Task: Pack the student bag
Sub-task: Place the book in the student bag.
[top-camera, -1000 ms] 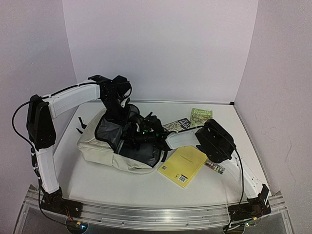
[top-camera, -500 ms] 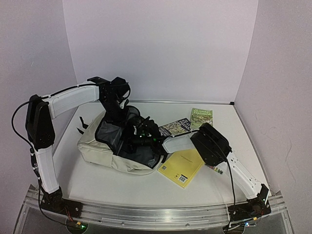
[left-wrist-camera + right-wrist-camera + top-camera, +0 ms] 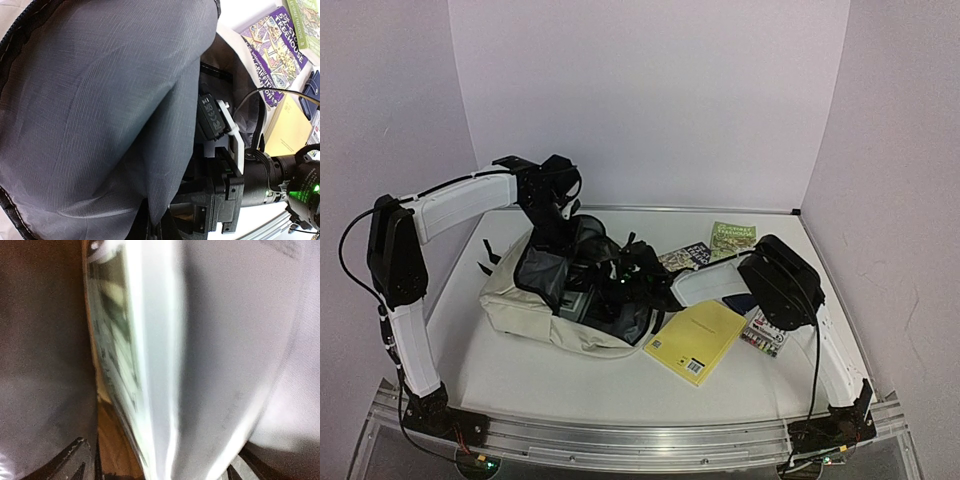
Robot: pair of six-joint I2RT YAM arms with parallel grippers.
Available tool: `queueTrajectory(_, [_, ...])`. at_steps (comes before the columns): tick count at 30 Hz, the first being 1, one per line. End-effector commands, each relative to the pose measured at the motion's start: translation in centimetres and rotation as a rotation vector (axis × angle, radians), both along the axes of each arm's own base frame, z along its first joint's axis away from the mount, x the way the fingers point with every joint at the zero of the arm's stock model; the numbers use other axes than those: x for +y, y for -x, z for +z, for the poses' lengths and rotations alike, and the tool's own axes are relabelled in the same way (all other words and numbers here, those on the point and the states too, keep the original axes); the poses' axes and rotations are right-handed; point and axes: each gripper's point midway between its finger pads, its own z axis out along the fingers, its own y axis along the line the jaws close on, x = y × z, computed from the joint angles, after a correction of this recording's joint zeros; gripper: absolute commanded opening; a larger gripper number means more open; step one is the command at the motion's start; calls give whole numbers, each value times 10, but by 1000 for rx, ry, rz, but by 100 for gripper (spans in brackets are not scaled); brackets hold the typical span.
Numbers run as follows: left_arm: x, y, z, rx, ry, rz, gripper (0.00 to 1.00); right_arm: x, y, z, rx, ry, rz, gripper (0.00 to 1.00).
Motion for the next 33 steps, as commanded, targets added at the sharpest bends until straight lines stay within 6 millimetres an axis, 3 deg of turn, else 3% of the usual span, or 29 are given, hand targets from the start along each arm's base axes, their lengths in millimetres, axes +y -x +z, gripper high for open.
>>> queueTrajectory(1, [-9, -9, 41, -111, 107, 3, 0, -10, -7, 16, -54, 92, -16, 73])
queueTrajectory(4, [-9, -9, 40, -111, 109, 2, 0, 4, -18, 18, -73, 85, -10, 53])
queueTrajectory(8, [-10, -10, 38, -111, 115, 2, 0, 28, -31, 22, -93, 39, 7, 44])
queueTrajectory(11, [-10, -11, 38, -110, 111, 3, 0, 22, -25, 21, -104, 53, 29, 60])
queueTrajectory(14, [-12, -11, 39, -114, 121, 1, 0, -12, -26, 25, -125, 108, 4, 78])
queueTrajectory(17, [-12, -11, 39, -115, 122, 1, 0, -37, -30, 29, -130, 154, -27, 83])
queueTrajectory(19, [-12, -11, 39, -115, 125, -1, 0, -44, -28, 31, -132, 170, -29, 82])
queueTrajectory(22, [-13, -12, 38, -114, 125, -3, 0, -44, -20, 28, -113, 179, -17, 71])
queueTrajectory(26, [-14, -12, 34, -107, 123, -6, 0, -34, -27, 28, -134, 160, -5, 52])
queueTrajectory(33, [-16, -11, 34, -103, 141, -1, 0, 11, -32, 17, -87, 47, 21, 42])
